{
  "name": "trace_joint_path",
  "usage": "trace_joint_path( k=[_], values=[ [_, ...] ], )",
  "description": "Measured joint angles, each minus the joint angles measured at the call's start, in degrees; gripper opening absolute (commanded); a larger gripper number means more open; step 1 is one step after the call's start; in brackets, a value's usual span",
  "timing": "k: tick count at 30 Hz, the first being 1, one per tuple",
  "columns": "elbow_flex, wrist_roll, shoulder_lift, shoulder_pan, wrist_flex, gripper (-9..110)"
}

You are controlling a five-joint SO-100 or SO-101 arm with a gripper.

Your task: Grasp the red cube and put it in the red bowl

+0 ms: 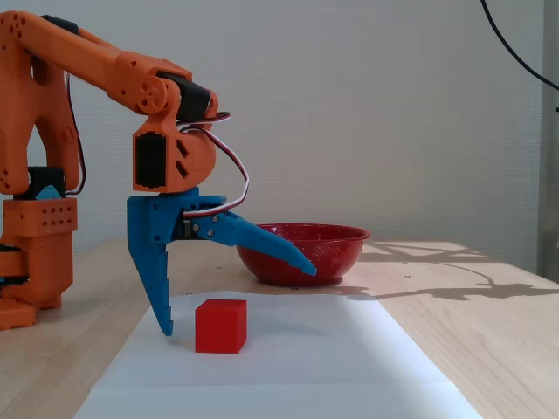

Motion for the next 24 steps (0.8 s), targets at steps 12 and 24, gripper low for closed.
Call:
trace_joint_path(
  k=[12, 24],
  values=[
    [2.29, 0.0, -0.62, 0.0, -5.71, 74],
    [2.29, 0.0, -0.62, 0.09, -6.5, 65]
  ],
)
